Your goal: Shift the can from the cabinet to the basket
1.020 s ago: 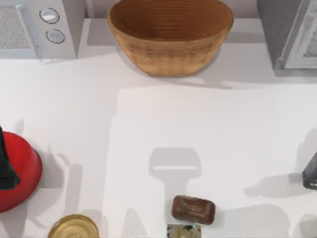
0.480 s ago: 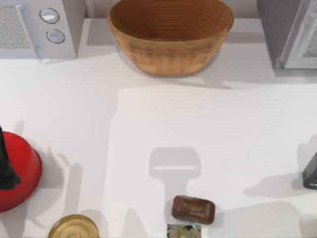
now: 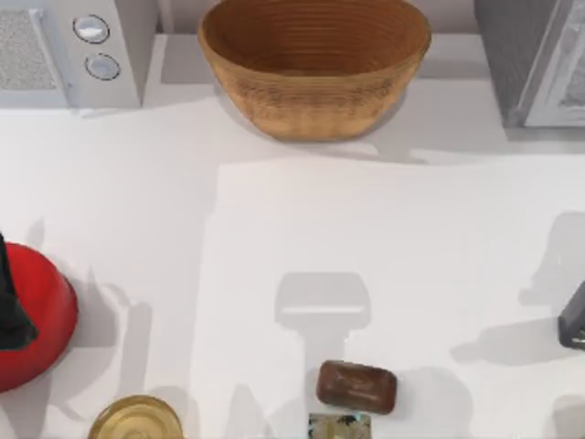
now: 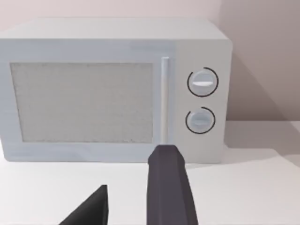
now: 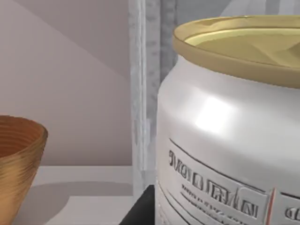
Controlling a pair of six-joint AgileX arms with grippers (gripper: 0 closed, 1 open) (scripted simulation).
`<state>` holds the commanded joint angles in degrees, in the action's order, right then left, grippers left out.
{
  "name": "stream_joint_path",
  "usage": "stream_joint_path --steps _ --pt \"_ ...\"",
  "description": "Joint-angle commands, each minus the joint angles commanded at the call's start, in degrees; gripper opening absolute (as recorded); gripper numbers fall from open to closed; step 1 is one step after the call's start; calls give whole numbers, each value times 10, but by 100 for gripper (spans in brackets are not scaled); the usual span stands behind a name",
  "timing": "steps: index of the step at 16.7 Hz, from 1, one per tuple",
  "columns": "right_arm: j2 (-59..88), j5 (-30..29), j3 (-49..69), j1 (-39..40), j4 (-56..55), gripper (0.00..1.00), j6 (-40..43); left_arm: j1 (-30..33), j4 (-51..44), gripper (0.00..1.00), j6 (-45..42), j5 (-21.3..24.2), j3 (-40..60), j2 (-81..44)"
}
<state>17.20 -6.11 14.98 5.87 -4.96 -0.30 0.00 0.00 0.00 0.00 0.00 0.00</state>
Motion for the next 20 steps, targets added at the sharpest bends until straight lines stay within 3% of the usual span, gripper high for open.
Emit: stream_joint_path --steps 14,20 --pt "861 -242 646 235 -185 0 -5 0 0 100 0 0 0 0" --pt "1089 -308 818 298 -237 0 -6 0 0 100 0 0 0 0"
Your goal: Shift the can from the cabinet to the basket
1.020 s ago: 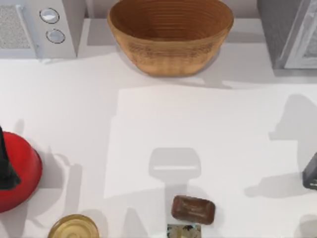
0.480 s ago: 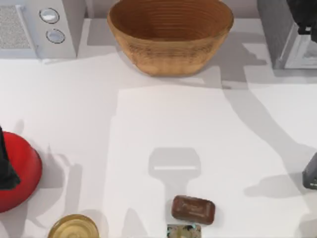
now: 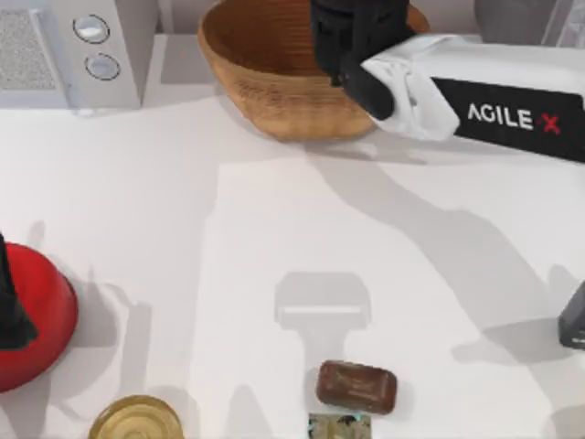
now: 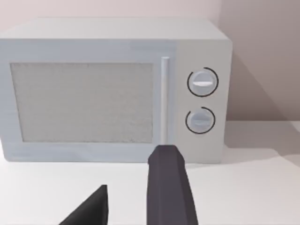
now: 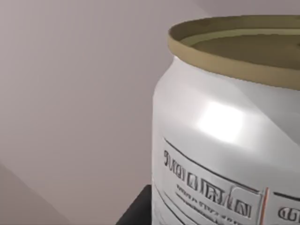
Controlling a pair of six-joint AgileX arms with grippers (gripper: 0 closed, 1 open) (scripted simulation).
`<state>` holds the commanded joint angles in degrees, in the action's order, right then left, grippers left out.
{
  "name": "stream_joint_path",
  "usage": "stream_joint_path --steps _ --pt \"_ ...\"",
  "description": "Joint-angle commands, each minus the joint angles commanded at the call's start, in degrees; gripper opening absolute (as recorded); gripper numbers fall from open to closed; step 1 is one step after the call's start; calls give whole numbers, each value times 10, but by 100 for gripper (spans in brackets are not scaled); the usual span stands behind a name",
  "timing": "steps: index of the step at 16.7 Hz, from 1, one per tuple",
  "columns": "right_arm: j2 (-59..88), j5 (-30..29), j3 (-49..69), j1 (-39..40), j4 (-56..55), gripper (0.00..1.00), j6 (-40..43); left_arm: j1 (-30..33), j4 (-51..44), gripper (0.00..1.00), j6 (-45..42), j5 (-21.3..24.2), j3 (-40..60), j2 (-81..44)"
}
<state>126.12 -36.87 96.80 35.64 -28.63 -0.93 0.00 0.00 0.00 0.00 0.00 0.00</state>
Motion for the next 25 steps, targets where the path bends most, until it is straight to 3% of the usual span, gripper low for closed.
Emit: stream_joint_path --steps 18,25 --pt "83 4 87 -5 3 0 1 0 0 100 0 0 0 0" --pt "83 4 87 -5 3 53 1 0 0 100 0 0 0 0"
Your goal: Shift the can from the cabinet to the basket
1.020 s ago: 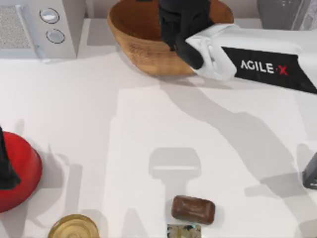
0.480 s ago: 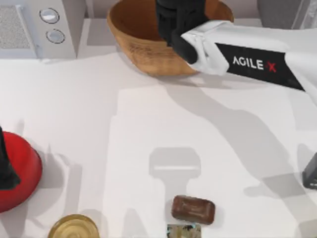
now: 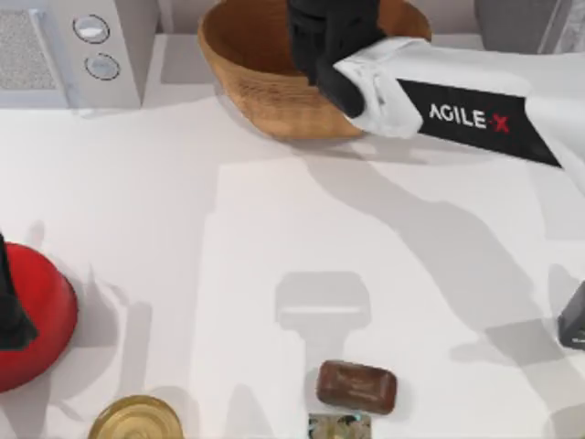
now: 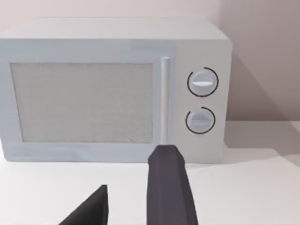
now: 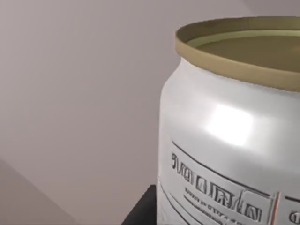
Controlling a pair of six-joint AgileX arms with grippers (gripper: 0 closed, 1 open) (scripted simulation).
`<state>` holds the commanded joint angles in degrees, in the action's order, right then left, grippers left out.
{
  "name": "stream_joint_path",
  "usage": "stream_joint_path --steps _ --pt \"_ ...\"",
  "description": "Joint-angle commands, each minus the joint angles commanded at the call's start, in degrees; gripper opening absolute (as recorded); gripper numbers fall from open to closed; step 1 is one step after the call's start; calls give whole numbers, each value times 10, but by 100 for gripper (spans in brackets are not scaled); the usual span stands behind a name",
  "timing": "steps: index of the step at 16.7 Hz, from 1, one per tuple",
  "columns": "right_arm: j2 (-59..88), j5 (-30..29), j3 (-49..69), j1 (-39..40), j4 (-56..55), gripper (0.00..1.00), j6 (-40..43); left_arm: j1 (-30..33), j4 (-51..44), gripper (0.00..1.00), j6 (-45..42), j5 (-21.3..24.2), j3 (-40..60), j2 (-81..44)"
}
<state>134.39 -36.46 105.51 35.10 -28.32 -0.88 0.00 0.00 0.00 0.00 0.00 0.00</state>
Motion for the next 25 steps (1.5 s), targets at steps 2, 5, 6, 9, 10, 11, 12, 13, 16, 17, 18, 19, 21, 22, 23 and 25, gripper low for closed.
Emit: stream_joint_path --steps 2,5,6,9,10,11,12,13,16,17,18,19,21,22,23,25 --pt "0 0 0 0 0 68 0 0 0 100 0 0 0 0" --pt "0 0 0 0 0 90 0 0 0 100 0 0 0 0" --pt "0 0 0 0 0 98 0 0 0 100 0 0 0 0" --pt "0 0 0 0 0 100 0 0 0 100 0 0 0 0" --pt "0 0 0 0 0 100 0 0 0 100 0 0 0 0" --pt "0 0 0 0 0 100 0 0 0 100 0 0 0 0" --pt "0 0 0 0 0 100 0 0 0 100 0 0 0 0" --pt "0 0 0 0 0 100 0 0 0 100 0 0 0 0" --pt "0 0 0 0 0 100 0 0 0 100 0 0 0 0" --pt "0 0 0 0 0 100 0 0 0 100 0 0 0 0" --pt "0 0 0 0 0 100 0 0 0 100 0 0 0 0" --pt "0 0 0 0 0 100 0 0 0 100 0 0 0 0" --pt "0 0 0 0 0 100 0 0 0 100 0 0 0 0" --pt "0 0 0 0 0 100 0 0 0 100 0 0 0 0" --pt "0 0 0 0 0 100 0 0 0 100 0 0 0 0" --pt "0 0 0 0 0 100 0 0 0 100 0 0 0 0"
